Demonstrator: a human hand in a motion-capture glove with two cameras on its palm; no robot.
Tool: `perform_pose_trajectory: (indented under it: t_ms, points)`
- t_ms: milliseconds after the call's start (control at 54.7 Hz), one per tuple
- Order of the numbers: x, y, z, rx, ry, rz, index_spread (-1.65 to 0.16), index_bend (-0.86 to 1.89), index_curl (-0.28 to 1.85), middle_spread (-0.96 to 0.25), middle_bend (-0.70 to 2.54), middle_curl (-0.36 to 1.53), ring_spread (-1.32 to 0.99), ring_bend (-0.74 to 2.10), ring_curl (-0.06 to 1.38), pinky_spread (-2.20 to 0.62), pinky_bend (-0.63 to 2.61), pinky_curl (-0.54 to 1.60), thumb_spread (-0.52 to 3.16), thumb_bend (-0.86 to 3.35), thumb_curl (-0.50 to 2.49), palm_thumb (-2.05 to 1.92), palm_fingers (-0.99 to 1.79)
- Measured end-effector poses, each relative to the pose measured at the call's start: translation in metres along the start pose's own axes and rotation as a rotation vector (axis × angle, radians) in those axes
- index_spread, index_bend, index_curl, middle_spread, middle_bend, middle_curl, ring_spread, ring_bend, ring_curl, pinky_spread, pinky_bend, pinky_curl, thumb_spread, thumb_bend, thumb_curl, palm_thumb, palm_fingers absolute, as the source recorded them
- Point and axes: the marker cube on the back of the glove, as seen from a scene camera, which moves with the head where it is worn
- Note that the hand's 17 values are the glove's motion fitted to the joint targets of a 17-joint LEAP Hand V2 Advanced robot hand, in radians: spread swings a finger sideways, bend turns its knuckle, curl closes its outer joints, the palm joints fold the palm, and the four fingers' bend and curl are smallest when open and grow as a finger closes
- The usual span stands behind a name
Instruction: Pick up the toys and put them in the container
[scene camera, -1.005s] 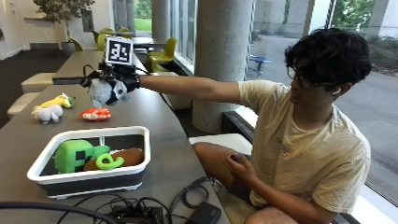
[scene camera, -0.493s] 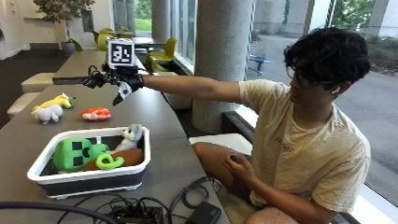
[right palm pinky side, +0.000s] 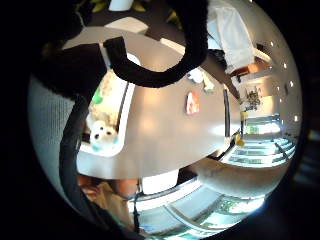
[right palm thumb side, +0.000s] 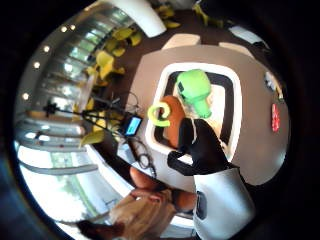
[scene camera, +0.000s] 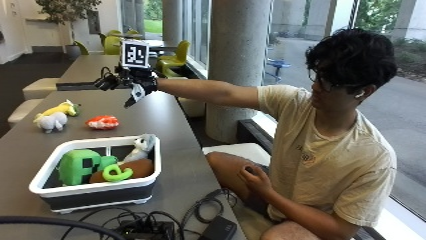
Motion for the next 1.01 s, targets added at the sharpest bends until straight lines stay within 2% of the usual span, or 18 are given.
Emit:
perform_pose_trajectory:
  t_ms: [110, 420, 567, 694, 804, 859, 914, 1005]
  points:
    - [-0.002, 0.0, 0.0, 0.007, -0.009, -0.069, -0.31, 0.14, 0.37, -0.09, 0.17, 0.46, -0.25, 0.91, 0.47, -0.08, 1.27, 0.35, 1.38, -0.01, 0.52, 0.31, -0.04]
    - [0.041, 0.027, 0.014, -0.01, -0.002, -0.067, -0.32, 0.17, 0.36, -0.09, 0.18, 0.43, -0.25, 0.89, 0.46, -0.08, 1.24, 0.34, 1.39, -0.01, 0.46, 0.31, -0.01]
    - [0.084, 0.053, 0.022, -0.022, 0.017, 0.009, -0.32, 0.17, 0.36, -0.08, 0.18, 0.42, -0.26, 0.88, 0.46, -0.08, 1.22, 0.34, 1.38, -0.01, 0.45, 0.31, 0.0]
    - [0.116, 0.072, 0.029, -0.022, -0.009, 0.016, -0.32, 0.17, 0.36, -0.08, 0.18, 0.41, -0.26, 0.88, 0.46, -0.08, 1.22, 0.34, 1.38, -0.01, 0.43, 0.31, 0.0]
    - [0.134, 0.092, 0.04, -0.024, -0.105, 0.167, -0.33, 0.17, 0.36, -0.09, 0.18, 0.41, -0.26, 0.88, 0.45, -0.08, 1.21, 0.34, 1.38, -0.01, 0.42, 0.31, 0.0]
    - [0.158, 0.101, 0.044, -0.04, 0.012, 0.119, -0.33, 0.17, 0.36, -0.09, 0.18, 0.4, -0.26, 0.88, 0.45, -0.08, 1.21, 0.34, 1.38, -0.01, 0.42, 0.31, 0.0]
    - [0.168, 0.106, 0.05, -0.046, 0.024, 0.071, -0.33, 0.17, 0.37, -0.09, 0.18, 0.4, -0.26, 0.88, 0.45, -0.07, 1.21, 0.34, 1.39, -0.01, 0.42, 0.32, 0.0]
    - [0.188, 0.122, 0.063, -0.061, 0.04, 0.131, -0.33, 0.18, 0.37, -0.09, 0.18, 0.4, -0.26, 0.88, 0.45, -0.07, 1.2, 0.33, 1.39, -0.01, 0.41, 0.31, 0.0]
